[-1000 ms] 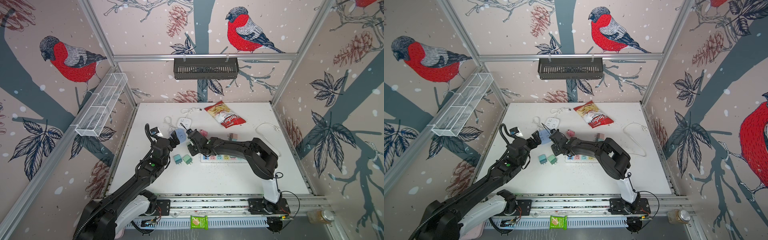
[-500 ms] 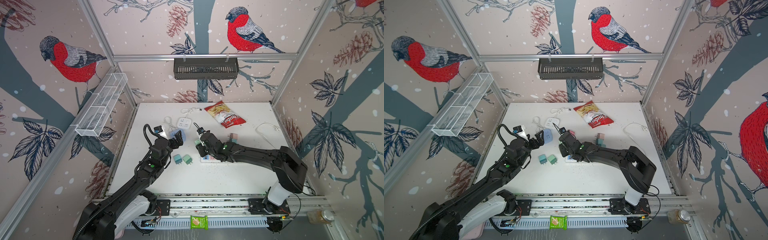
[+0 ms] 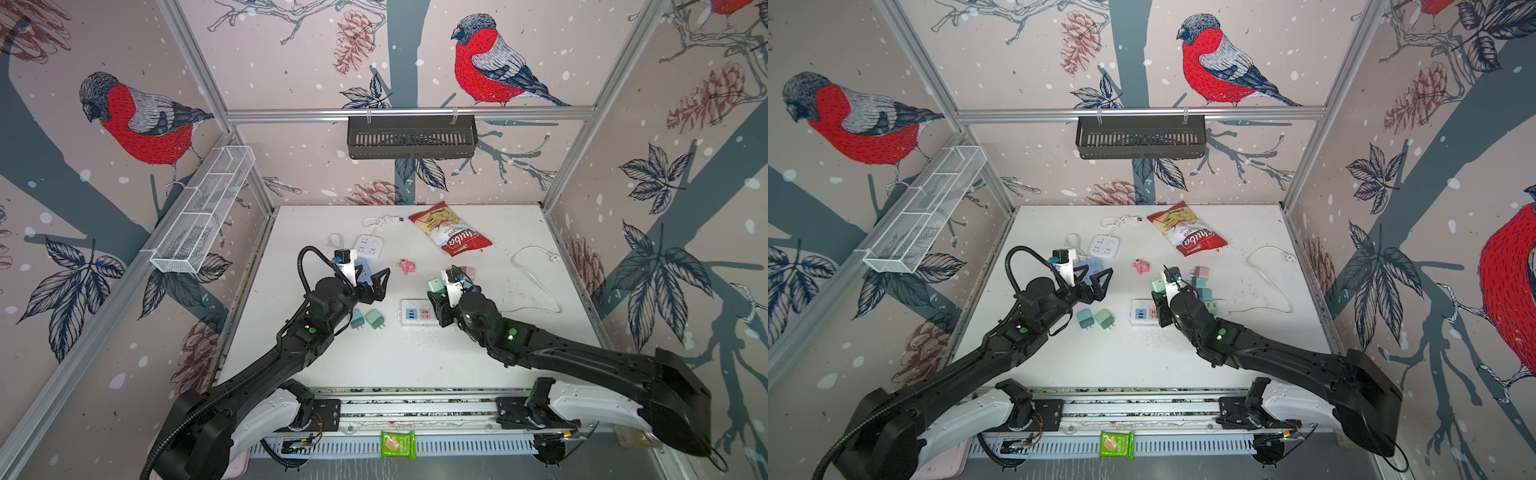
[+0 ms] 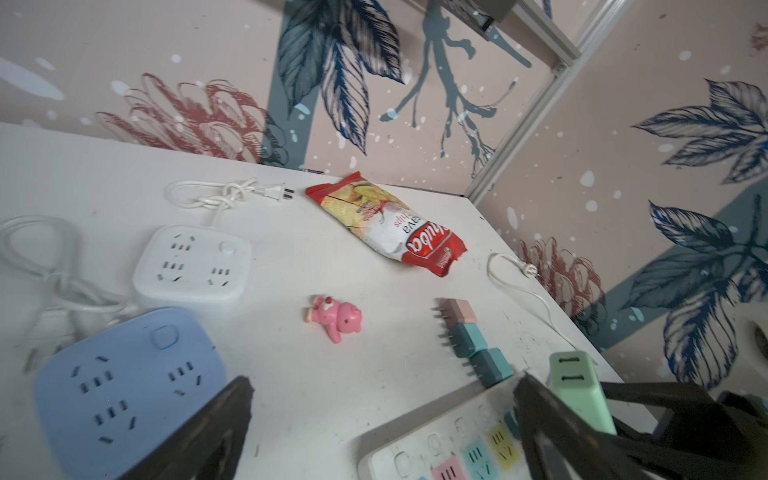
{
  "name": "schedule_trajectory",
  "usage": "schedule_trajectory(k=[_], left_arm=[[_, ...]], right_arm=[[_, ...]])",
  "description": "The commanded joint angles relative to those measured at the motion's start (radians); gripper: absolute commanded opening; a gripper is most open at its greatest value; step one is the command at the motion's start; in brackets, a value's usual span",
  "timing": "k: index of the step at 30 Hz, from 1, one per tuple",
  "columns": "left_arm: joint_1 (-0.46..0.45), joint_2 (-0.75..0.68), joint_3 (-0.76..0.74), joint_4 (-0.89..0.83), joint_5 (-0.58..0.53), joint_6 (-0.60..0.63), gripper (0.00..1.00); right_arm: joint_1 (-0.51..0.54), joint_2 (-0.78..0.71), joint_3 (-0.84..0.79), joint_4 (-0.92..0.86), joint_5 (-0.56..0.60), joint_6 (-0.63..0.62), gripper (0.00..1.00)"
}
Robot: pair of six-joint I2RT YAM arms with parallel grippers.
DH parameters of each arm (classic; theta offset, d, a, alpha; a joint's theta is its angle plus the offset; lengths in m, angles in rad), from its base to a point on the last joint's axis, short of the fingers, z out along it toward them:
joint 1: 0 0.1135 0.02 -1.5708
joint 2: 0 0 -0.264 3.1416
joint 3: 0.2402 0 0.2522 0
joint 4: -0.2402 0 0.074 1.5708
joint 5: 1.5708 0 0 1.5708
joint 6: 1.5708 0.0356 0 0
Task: Insert the plug
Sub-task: 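Carry the green adapter toward the left gripper while the left reaches to meet it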
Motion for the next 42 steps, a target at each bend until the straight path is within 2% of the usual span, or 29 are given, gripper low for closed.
schedule_trajectory(k=[1,3,6,11,14,21,27,32,42], left_arm=[[-0.072,0.020,0.044,0.032,0.026,0.084,0.98],[-0.102,0.026,0.053,0.026,0.021,0.104,0.98],[-0.110,0.025,0.059,0.034,0.071,0.105,0.94],[-0.117,0.024,0.070,0.038,0.140,0.089,0.91],[-0.125,0.040,0.083,0.041,0.172,0.095,0.89],[-0.176,0.081,0.113,0.042,0.236,0.136,0.86],[-0.211,0.114,0.134,0.058,0.314,0.148,0.86],[-0.261,0.143,0.160,0.035,0.313,0.182,0.85],[-0.289,0.188,0.197,0.016,0.354,0.196,0.83]], right_arm=[[0.007,-0.098,-0.069,0.108,0.064,-0.046,0.12],[0.010,-0.167,-0.119,0.147,0.075,-0.070,0.11],[0.017,-0.264,-0.207,0.247,0.065,-0.117,0.11],[0.025,-0.319,-0.310,0.434,0.018,-0.206,0.09],[0.035,-0.302,-0.347,0.528,0.003,-0.263,0.04],[0.053,-0.236,-0.383,0.671,-0.048,-0.379,0.03],[0.093,-0.196,-0.391,0.718,-0.096,-0.478,0.02],[0.149,-0.156,-0.397,0.770,-0.073,-0.548,0.02],[0.195,-0.083,-0.384,0.841,-0.015,-0.589,0.02]])
